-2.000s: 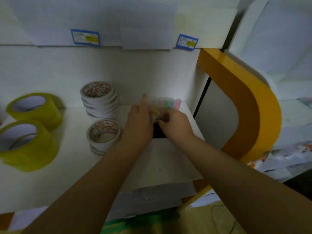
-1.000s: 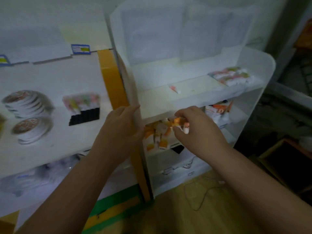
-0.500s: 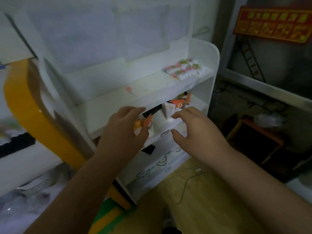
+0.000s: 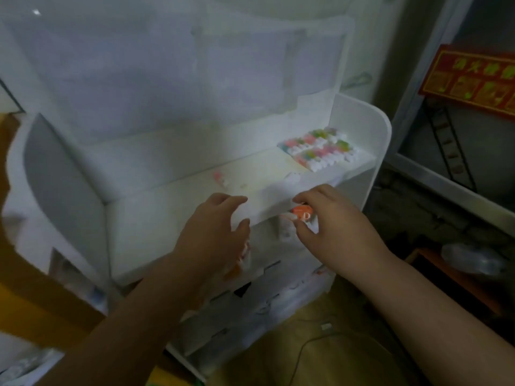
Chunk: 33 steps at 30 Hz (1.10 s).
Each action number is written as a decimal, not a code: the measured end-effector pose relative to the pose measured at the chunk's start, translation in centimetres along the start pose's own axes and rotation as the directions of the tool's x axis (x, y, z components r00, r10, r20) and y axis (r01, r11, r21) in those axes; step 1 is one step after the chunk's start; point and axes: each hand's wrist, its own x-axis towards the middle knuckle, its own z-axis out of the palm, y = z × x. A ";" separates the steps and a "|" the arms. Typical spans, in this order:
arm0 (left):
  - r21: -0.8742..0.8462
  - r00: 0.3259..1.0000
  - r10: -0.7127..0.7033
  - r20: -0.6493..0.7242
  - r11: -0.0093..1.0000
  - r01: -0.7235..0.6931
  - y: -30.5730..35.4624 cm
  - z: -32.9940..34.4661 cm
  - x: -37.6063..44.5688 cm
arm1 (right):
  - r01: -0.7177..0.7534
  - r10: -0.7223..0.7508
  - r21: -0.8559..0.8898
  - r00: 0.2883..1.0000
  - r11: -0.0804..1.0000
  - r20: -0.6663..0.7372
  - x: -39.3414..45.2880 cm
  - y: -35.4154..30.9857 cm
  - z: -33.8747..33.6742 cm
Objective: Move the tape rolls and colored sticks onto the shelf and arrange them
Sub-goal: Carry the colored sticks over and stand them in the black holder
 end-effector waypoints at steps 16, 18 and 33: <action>0.195 0.927 -0.341 0.156 0.931 0.310 -4.9 6.7 15.9 | -0.042 0.028 0.108 0.992 0.993 0.126 11.7 7.3 3.8; 0.281 0.907 -0.399 0.133 0.893 0.351 -5.3 7.4 17.7 | -0.014 -0.001 0.116 0.991 0.993 0.133 12.9 8.4 4.0; 0.320 0.880 -0.473 -0.028 0.830 0.457 -2.2 10.1 22.5 | 0.075 -0.116 0.129 0.928 0.989 0.355 22.0 19.1 4.8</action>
